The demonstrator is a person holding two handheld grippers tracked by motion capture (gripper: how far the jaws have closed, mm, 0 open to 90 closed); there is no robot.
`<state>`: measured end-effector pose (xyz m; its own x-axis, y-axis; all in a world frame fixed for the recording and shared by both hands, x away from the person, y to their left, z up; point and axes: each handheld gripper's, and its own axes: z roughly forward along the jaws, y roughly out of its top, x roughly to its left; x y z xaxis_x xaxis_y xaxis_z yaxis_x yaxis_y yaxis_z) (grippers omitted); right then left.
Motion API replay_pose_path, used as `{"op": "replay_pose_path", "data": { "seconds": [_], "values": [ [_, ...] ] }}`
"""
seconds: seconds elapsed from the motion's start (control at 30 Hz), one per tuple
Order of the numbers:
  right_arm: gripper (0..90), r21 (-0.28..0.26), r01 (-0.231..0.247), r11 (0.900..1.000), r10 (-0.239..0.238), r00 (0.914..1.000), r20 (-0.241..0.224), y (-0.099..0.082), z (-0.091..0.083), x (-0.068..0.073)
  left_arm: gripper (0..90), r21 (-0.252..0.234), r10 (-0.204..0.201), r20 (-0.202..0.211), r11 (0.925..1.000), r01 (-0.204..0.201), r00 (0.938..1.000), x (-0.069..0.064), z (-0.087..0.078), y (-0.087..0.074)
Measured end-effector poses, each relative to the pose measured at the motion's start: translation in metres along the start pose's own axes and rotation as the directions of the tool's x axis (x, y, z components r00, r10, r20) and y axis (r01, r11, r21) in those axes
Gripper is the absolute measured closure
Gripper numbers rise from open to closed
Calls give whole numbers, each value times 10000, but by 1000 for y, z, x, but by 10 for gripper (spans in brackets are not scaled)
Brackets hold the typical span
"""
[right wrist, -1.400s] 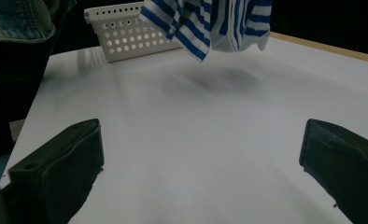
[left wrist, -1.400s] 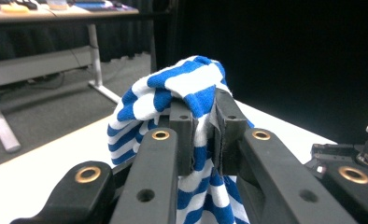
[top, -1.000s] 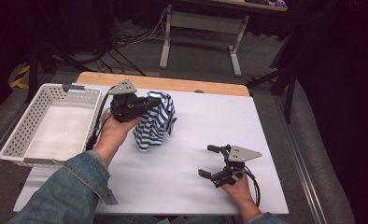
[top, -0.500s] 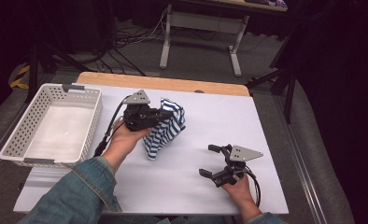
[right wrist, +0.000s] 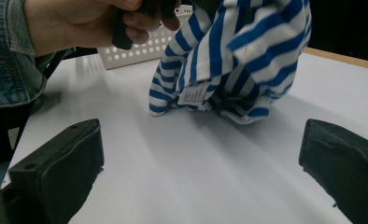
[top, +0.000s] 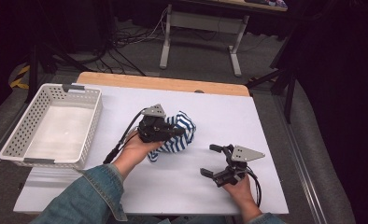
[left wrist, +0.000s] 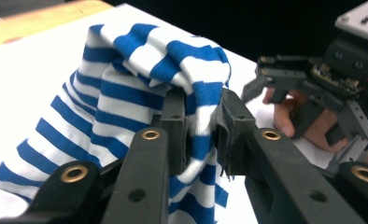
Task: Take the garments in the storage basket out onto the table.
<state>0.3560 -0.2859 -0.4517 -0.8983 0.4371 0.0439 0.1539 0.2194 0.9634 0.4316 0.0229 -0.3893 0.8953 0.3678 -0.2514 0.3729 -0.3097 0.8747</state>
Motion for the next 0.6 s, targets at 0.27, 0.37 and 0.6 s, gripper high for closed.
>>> {"op": "replay_pose_path", "data": {
  "seconds": [0.27, 0.37, 0.6],
  "values": [
    [4, -52, -21, 10000, 21, 9999, 111, 0, -2, 1, 550, 464, -97, 537, 9989, 72, 9985, -3, 11, -8],
    [4, -121, -69, 9999, 71, 9997, 224, 1, -4, 1, 454, 646, 69, 616, 9979, -109, 9981, -5, 4, -10],
    [10, -200, -231, 9995, 246, 9968, 763, 12, -16, 1, 345, 120, 146, -116, 9998, -145, 9998, -2, -29, -22]
  ]
}}
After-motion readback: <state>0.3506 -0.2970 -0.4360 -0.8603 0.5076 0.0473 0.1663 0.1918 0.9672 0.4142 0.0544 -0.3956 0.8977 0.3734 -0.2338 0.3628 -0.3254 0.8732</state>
